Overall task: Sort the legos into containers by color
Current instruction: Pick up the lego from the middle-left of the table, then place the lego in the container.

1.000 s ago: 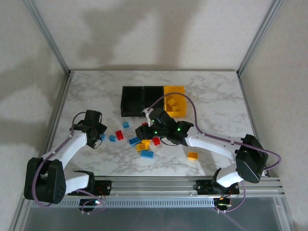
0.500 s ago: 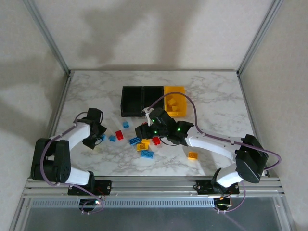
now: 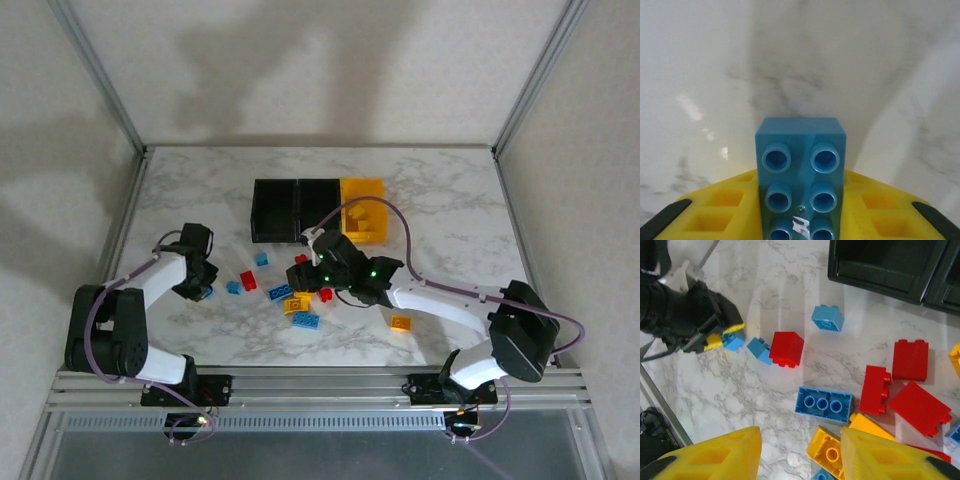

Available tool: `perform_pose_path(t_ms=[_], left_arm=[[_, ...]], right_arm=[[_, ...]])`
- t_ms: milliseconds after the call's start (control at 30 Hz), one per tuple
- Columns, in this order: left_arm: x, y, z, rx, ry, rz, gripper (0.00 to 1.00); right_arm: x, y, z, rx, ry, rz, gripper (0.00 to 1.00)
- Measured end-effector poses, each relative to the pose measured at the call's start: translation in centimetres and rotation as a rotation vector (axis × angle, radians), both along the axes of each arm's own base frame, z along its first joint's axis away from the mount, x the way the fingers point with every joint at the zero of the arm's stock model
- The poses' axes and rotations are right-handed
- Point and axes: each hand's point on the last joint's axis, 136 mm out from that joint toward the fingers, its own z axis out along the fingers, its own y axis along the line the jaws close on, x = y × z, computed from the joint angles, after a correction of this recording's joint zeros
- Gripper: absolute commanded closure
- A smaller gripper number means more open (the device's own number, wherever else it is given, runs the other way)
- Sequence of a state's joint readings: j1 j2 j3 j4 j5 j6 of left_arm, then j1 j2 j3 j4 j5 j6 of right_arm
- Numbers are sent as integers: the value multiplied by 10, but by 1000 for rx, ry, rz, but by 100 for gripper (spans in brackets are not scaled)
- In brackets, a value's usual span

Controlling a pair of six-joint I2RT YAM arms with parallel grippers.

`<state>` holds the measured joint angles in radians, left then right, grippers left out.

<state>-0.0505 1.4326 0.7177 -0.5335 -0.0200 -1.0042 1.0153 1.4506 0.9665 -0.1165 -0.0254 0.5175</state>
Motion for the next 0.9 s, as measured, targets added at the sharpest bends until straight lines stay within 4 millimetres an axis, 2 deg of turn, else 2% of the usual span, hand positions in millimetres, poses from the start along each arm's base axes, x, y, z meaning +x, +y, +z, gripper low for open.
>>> perform_pose_path(t_ms=[100, 200, 300, 367, 467, 567, 733, 900], left_arm=[[28, -16, 23, -21, -85, -73, 67], [65, -38, 58, -23, -195, -162, 66], [98, -66, 90, -25, -288, -260, 65], [113, -89, 102, -26, -316, -335, 65], [125, -117, 106, -30, -322, -435, 65], [136, -137, 104, -24, -311, -516, 65], [168, -160, 104, 8, -308, -617, 65], [186, -177, 99, 42, -290, -682, 64]], right_arm=[[-3, -8, -6, -9, 12, -13, 55], [-4, -13, -7, -8, 17, -33, 55], [-2, -16, -7, -4, 26, -62, 54], [-1, -16, -6, 5, 38, -75, 54], [-1, -17, -2, 21, 44, -89, 54], [2, -19, 3, 36, 47, -105, 54], [7, -25, 3, 45, 54, -146, 54], [15, -32, 0, 50, 72, -198, 54]])
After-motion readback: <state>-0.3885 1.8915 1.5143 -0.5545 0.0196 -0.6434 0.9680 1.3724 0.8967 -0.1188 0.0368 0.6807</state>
